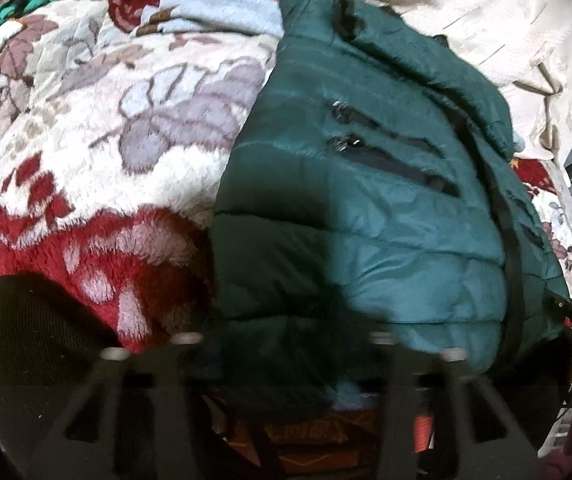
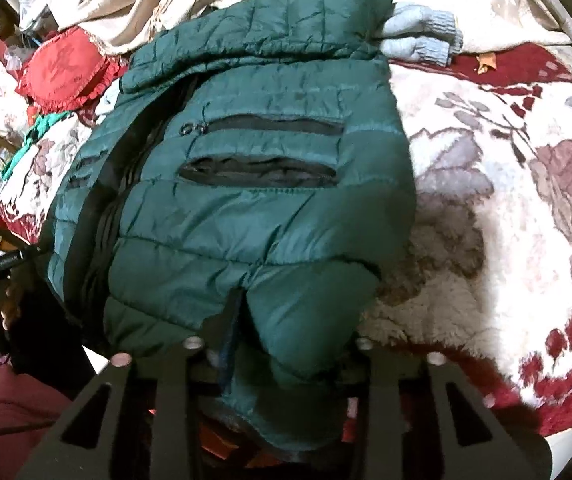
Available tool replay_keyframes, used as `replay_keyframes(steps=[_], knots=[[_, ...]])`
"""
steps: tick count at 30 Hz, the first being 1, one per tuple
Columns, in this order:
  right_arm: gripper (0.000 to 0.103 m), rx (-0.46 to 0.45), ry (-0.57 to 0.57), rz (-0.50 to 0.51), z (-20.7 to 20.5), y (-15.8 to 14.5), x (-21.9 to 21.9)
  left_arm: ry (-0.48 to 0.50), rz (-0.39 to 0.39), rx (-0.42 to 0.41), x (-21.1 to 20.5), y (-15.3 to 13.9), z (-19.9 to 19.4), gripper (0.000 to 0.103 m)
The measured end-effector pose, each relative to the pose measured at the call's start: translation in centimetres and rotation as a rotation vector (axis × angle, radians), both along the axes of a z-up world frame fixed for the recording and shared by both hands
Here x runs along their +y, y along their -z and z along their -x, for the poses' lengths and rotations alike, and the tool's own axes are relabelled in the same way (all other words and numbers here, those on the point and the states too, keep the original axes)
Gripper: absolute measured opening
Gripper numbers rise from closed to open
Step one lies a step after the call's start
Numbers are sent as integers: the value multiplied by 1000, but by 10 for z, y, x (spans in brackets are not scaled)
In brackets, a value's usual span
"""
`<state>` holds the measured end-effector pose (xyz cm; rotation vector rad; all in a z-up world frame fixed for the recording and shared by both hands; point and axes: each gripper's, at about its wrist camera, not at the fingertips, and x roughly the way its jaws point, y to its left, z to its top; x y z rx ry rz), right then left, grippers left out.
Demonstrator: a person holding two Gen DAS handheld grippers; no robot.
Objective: Fold large clothes
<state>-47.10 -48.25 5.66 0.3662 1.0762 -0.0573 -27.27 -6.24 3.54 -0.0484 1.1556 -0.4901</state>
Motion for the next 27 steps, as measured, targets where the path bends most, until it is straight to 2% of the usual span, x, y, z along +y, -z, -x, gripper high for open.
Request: replay_keyframes(steps=[1, 4, 10, 17, 27], knots=[[23, -7, 0, 3, 0, -3, -1, -4, -5, -18, 0, -5, 1, 0], [19, -43, -15, 15, -1, -20, -1, 3, 32, -68, 1, -28, 2, 0], [18, -158, -10, -15, -4, -61, -10, 0, 95, -147, 3, -64, -5, 0], [18, -253, 31, -38, -15, -88, -22, -45, 179, -191, 0, -95, -32, 0], [18, -341, 90, -11, -56, -125, -45, -66, 175, -319, -31, -134, -77, 0]])
